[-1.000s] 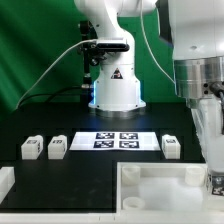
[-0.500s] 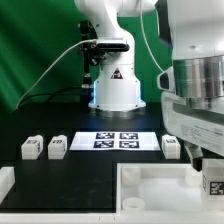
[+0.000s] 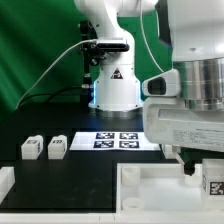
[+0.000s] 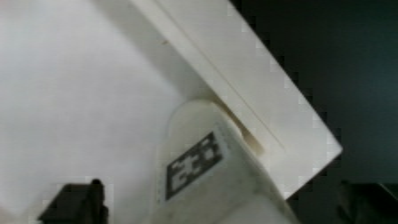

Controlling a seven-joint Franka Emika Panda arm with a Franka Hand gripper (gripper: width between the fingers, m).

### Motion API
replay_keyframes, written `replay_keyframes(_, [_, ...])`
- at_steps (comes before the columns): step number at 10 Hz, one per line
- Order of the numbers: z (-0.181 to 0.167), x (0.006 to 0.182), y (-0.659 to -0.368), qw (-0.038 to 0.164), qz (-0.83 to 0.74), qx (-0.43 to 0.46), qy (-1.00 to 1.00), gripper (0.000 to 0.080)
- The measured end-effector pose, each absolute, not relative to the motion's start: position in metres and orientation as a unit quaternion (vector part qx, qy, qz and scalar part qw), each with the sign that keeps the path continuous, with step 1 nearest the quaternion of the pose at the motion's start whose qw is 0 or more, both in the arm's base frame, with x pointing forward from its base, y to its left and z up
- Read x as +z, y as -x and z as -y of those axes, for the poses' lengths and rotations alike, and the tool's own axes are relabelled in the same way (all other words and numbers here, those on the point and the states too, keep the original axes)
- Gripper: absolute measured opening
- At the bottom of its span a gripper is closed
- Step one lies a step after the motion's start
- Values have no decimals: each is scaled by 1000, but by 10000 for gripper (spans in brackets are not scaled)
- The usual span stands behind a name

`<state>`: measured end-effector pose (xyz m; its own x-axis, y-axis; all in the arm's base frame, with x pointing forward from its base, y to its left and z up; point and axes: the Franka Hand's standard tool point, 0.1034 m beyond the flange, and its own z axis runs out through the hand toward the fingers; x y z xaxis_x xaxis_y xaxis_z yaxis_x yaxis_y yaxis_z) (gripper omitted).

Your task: Assemble one leg

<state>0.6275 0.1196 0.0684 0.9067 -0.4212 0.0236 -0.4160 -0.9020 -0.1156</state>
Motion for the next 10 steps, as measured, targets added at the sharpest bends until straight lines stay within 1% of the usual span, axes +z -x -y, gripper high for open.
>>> replay_keyframes(1, [-118, 69, -628, 47, -141, -27, 988, 649])
replay_keyframes(2, [-118, 69, -628, 48, -155, -27, 986, 649])
replay_keyframes(3, [-118, 68, -628, 48, -181, -26, 982, 529])
replay_keyframes(4, [-118, 68, -628, 50, -203, -25, 978, 392])
replay_keyframes(5, [-119, 68, -627, 53, -251, -22, 966, 392])
replay_keyframes(6, [-120, 68, -627, 55, -301, -19, 952, 290])
replay_keyframes(8, [-120, 68, -629, 60, -418, -12, 906, 290])
replay_keyframes(10, [-120, 68, -631, 64, -586, 11, 807, 290])
